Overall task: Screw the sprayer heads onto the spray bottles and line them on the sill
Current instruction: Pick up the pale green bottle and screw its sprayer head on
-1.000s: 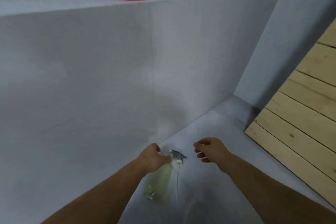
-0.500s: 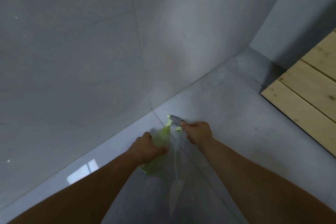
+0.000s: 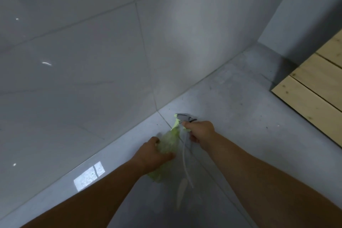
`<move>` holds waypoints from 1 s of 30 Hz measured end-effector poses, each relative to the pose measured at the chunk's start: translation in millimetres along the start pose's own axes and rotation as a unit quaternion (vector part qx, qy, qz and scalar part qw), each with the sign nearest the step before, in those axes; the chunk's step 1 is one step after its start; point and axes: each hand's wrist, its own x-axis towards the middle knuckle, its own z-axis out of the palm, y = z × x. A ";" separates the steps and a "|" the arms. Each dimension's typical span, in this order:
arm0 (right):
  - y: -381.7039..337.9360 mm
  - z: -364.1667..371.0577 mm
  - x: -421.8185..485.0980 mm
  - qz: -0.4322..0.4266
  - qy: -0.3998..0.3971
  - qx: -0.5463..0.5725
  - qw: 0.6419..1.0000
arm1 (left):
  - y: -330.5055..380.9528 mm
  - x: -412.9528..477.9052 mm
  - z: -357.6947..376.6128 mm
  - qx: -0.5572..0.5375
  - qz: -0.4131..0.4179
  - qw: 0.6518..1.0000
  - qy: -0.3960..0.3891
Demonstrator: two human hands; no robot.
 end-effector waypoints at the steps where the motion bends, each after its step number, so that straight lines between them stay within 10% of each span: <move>1: -3.2 -4.4 -4.4 0.006 -0.018 0.029 0.999 | 1.6 -3.8 -2.3 -0.022 0.003 1.000 -0.003; 9: -59.8 -63.1 -70.0 -0.029 -0.106 0.115 0.987 | 37.3 -53.5 -34.0 -0.097 0.094 0.990 -0.040; 19: -186.6 -161.5 -231.1 -0.270 -0.058 0.211 0.938 | 97.6 -168.9 -88.3 -0.095 0.216 0.971 -0.023; 30: -214.1 -216.7 -353.2 -0.328 -0.036 0.314 0.891 | 112.8 -263.9 -113.3 -0.093 0.291 0.951 0.041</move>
